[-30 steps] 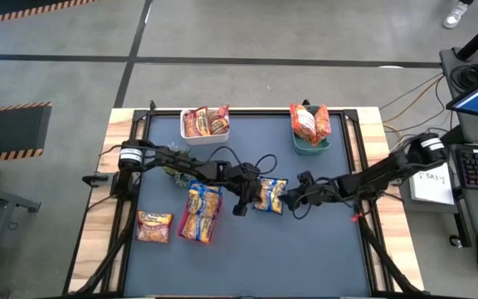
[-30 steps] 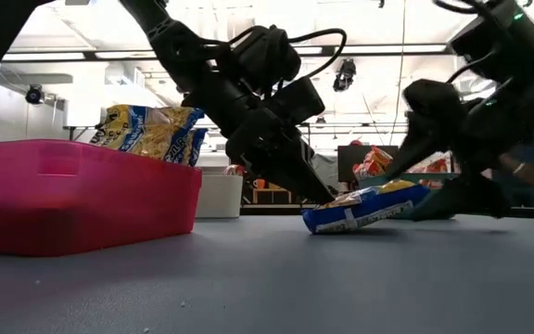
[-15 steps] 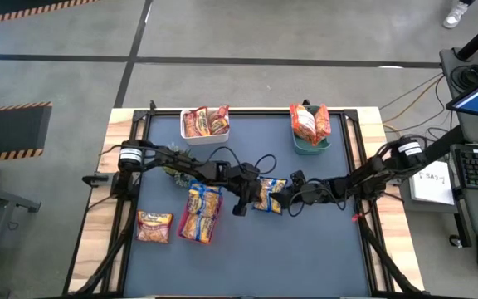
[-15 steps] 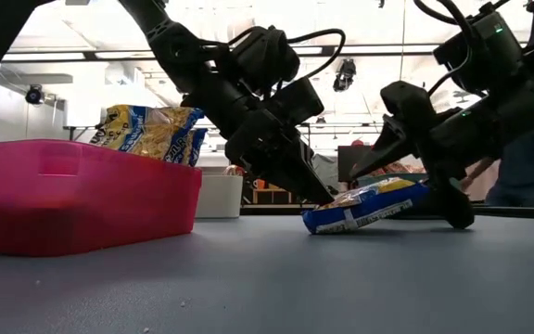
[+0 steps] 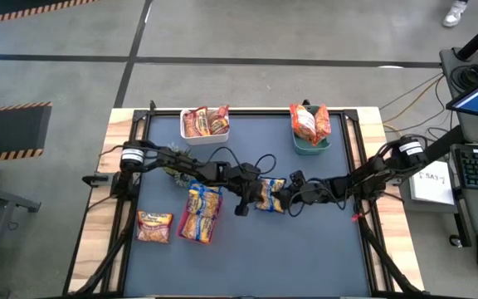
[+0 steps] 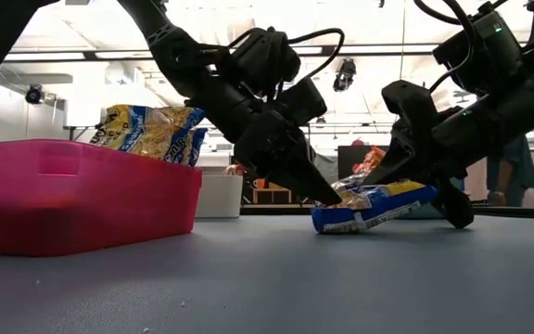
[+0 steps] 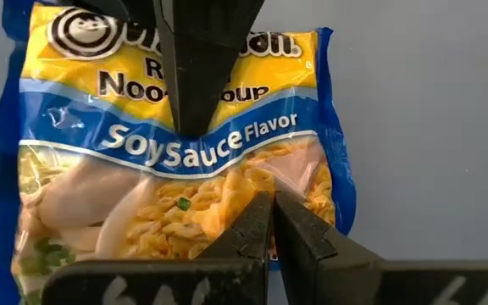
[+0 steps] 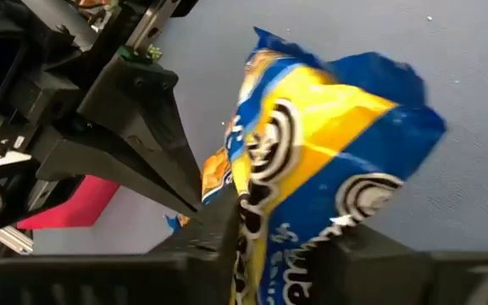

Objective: Sort Maruchan noodles
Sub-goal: Put the blue noodle pack into the red bin

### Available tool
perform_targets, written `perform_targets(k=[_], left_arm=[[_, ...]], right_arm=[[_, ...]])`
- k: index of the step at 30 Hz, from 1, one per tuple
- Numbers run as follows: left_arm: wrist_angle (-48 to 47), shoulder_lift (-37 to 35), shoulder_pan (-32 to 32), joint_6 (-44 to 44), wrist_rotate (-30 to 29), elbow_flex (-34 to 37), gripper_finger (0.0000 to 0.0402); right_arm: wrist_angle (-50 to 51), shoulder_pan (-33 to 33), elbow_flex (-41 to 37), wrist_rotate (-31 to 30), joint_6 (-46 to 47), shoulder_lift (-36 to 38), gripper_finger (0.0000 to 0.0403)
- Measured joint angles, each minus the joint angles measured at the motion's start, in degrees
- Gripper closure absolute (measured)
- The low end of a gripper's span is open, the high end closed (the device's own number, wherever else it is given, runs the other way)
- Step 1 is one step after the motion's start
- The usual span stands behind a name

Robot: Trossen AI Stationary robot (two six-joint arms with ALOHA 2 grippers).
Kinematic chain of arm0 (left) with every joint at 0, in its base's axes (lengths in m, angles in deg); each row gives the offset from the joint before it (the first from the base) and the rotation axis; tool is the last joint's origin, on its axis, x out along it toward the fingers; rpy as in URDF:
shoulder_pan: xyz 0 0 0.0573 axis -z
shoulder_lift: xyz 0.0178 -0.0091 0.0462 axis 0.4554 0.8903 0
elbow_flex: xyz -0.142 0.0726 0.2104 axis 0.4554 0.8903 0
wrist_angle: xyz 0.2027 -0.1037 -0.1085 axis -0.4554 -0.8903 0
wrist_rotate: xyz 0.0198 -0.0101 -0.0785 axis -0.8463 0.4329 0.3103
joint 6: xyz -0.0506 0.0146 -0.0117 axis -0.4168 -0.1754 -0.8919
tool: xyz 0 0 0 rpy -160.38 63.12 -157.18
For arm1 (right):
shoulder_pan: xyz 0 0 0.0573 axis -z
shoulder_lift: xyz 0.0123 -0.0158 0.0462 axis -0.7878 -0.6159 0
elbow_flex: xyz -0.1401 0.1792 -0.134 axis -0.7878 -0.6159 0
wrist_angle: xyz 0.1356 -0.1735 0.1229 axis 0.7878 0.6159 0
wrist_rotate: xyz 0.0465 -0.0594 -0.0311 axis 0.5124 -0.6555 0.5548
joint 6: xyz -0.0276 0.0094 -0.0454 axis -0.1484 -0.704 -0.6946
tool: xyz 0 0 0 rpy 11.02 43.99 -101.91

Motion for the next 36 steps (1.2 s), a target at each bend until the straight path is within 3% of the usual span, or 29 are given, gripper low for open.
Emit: perform_targets(k=[6,17,29,36], left_arm=[[-0.26,-0.80,-0.13,0.39,-0.29,0.01,0.0401],[-3.63,-10.02,-0.17,2.17,0.33,0.01,0.0383],[-5.68,-28.26,-0.20,-1.14,5.90,4.66,0.0343],[-6.23,-33.26,-0.31,-5.74,-0.56,8.50,0.0264]], right_arm=[[-0.61,0.04,-0.03,-0.28,-4.89,0.04,0.0369],[-3.46,-0.07,-0.04,-1.05,-14.10,0.71,0.0373],[-11.38,-0.63,-0.04,-7.69,-42.26,5.55,0.0374],[-20.44,-2.19,-0.04,-8.25,-60.68,6.14,0.0374]])
